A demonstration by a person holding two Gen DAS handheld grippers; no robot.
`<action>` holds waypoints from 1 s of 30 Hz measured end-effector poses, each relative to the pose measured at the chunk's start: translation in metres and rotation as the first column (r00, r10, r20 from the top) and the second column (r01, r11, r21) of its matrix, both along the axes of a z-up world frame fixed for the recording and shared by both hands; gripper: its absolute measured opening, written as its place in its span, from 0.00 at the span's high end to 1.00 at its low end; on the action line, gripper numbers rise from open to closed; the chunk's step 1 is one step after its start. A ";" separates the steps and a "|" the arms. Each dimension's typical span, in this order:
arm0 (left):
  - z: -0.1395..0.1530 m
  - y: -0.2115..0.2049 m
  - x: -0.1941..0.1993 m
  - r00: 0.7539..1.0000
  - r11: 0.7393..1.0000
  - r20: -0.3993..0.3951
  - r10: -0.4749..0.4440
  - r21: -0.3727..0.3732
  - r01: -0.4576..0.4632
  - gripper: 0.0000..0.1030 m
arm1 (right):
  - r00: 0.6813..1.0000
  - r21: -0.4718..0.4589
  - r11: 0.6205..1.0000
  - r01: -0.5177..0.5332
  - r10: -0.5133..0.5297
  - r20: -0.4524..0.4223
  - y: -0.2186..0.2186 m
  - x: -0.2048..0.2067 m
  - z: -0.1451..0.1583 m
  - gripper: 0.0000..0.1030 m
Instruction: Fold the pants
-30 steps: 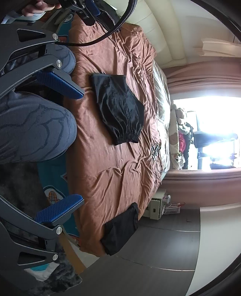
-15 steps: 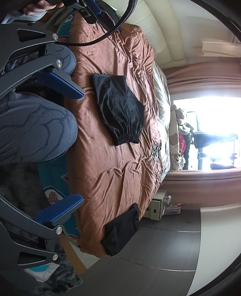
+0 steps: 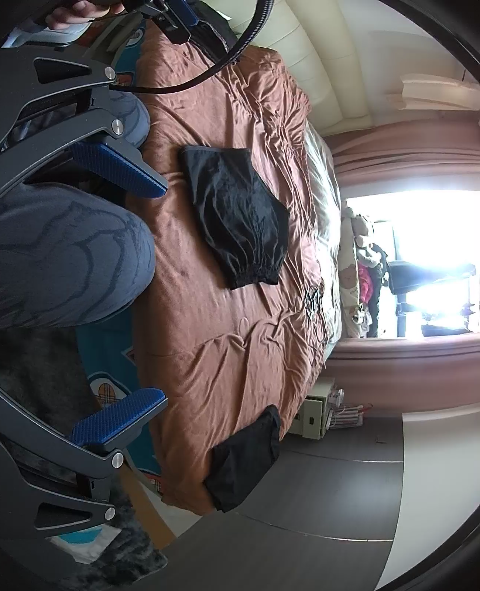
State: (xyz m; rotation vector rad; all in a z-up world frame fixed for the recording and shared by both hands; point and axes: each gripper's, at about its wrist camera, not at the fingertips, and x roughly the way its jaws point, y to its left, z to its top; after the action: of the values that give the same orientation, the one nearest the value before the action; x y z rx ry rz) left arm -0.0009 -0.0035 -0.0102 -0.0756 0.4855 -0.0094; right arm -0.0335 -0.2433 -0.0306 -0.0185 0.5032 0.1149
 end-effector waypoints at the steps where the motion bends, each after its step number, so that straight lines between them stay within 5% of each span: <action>1: 0.000 0.001 0.001 1.000 1.000 0.000 0.000 -0.003 0.000 0.00 | 1.000 0.000 1.000 -0.002 0.002 -0.003 0.000 0.001 0.001 0.00; 10: 0.003 0.016 0.023 0.999 0.999 -0.043 -0.013 -0.044 0.011 0.00 | 0.999 0.006 1.000 -0.029 0.029 -0.020 0.004 0.023 0.006 0.00; 21: -0.007 0.051 0.066 0.980 0.992 -0.151 0.127 0.022 -0.125 0.00 | 0.999 -0.032 0.999 -0.011 0.010 -0.053 0.015 0.070 -0.003 0.00; 30: -0.019 0.079 0.100 0.960 0.988 -0.231 0.156 0.021 -0.155 0.00 | 0.991 -0.018 1.000 0.013 -0.015 -0.129 0.028 0.108 -0.010 0.00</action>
State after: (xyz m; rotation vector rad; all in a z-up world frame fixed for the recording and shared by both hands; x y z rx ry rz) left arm 0.0993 0.0756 -0.0291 -0.1126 0.7124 0.1563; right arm 0.0744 -0.2155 -0.0406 -0.0240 0.6338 0.0982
